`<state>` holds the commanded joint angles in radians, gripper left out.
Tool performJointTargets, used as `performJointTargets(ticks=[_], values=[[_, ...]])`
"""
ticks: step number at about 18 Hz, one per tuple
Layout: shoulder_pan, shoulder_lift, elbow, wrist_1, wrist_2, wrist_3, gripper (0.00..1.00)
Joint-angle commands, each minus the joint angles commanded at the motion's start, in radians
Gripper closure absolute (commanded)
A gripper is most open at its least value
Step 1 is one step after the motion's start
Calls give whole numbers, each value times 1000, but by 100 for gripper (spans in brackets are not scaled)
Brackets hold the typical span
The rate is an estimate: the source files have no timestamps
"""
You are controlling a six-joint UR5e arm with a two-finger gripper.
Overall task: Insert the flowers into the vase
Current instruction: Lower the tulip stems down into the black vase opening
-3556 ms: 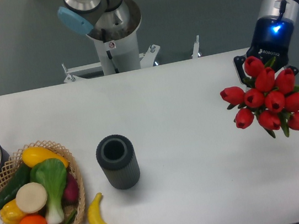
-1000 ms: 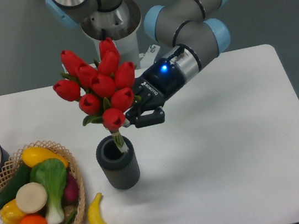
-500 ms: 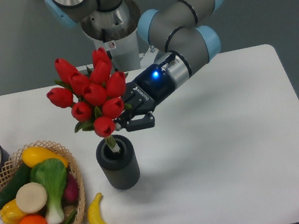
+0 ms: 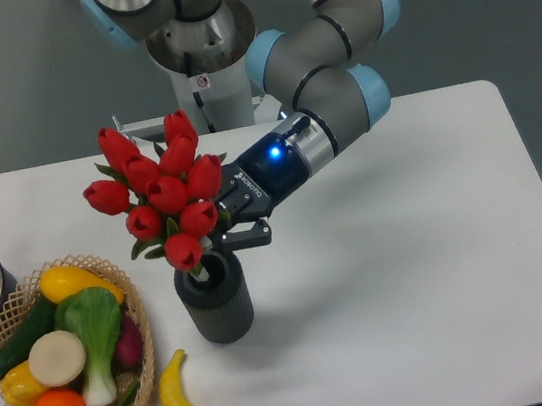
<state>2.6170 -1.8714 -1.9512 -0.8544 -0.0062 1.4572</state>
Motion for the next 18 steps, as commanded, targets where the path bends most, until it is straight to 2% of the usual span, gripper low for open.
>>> performJointTargets(ticks=[5, 12, 18], values=[[5, -48, -18, 0, 2, 92, 82], [23, -49, -31, 0, 72, 94, 82], [28, -58, -41, 0, 80, 95, 81]])
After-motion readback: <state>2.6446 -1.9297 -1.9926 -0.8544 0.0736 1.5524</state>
